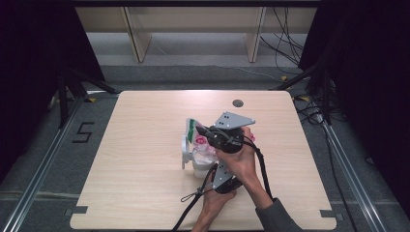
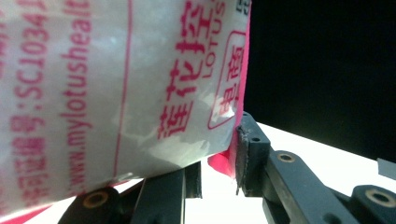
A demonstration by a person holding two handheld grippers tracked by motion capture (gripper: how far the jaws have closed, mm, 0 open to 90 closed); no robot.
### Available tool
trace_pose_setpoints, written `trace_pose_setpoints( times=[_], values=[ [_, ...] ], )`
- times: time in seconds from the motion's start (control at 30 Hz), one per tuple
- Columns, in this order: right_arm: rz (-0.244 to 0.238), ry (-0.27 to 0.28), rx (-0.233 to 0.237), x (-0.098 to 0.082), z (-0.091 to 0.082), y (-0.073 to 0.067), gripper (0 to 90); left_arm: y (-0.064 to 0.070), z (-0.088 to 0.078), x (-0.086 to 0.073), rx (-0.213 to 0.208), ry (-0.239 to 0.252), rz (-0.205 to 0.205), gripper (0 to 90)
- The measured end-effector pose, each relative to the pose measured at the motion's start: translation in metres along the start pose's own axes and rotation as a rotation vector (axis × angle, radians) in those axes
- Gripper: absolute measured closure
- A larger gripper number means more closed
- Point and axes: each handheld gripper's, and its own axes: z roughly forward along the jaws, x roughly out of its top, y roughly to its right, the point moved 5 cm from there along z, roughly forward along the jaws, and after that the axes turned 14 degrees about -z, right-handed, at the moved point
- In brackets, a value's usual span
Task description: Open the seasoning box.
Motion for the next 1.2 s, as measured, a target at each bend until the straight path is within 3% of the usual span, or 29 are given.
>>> trace_pose_setpoints(
  times=[0.1, 0.37, 0.4, 0.57, 0.6, 0.63, 0.7, 0.73, 0.8, 0.87, 0.9, 0.93, 1.07, 1.13, 1.2],
  values=[
    [-0.014, -0.006, -0.015, -0.0007, 0.0016, 0.0013, 90.0, -0.0006, 0.0005, -0.0007, 0.000, 0.001, -0.006, 74.4],
    [0.011, -0.021, -0.016, -0.0024, 0.0017, 0.0011, 90.0, -0.0008, 0.0005, -0.0013, 0.003, -0.001, -0.002, 74.4],
    [0.002, -0.002, -0.018, -0.0018, 0.0021, 0.0025, 90.0, -0.0004, 0.0002, -0.0010, 0.001, 0.001, -0.004, 74.3],
    [-0.026, -0.007, -0.021, 0.0003, 0.0014, 0.0020, 90.0, -0.0004, 0.0014, -0.0005, -0.010, 0.008, -0.018, 74.4],
    [0.006, -0.008, -0.032, -0.0009, 0.0021, 0.0009, 90.0, -0.0008, 0.0011, -0.0012, -0.007, 0.005, -0.018, 74.3],
    [-0.019, -0.010, -0.023, -0.0016, 0.0022, 0.0035, 90.0, -0.0006, 0.0007, -0.0009, -0.009, 0.005, -0.017, 74.3],
    [0.006, -0.005, -0.012, -0.0001, 0.0008, 0.0014, 90.0, 0.0002, -0.0003, 0.0009, -0.009, 0.008, -0.009, 74.3],
    [-0.022, 0.003, -0.021, 0.0015, -0.0001, 0.0026, 90.0, 0.0003, -0.0002, 0.0015, -0.008, 0.008, -0.006, 74.3],
    [-0.025, 0.008, -0.016, 0.0019, 0.0010, 0.0019, 90.0, 0.0005, 0.0000, 0.0004, -0.007, 0.003, -0.013, 74.4],
    [0.006, -0.013, -0.024, -0.0006, 0.0014, 0.0013, 90.0, 0.0005, -0.0004, 0.0005, -0.010, 0.005, -0.021, 74.3],
    [-0.015, 0.005, -0.023, 0.0006, 0.0021, 0.0019, 90.0, 0.0005, -0.0005, 0.0011, -0.013, 0.007, -0.017, 74.4],
    [-0.012, 0.004, -0.008, 0.0015, 0.0014, 0.0006, 90.0, 0.0005, -0.0007, 0.0017, -0.012, 0.010, -0.013, 74.4],
    [0.005, 0.000, -0.033, 0.0014, 0.0012, 0.0011, 90.0, 0.0002, -0.0006, 0.0007, -0.010, 0.003, -0.013, 74.3],
    [-0.019, 0.009, -0.017, 0.0013, 0.0024, 0.0016, 90.0, 0.0000, -0.0007, 0.0012, -0.012, 0.007, -0.012, 74.4],
    [-0.008, -0.006, -0.017, 0.0021, 0.0000, 0.0001, 90.0, 0.0003, -0.0009, 0.0018, -0.012, 0.009, -0.012, 74.4]
  ],
)
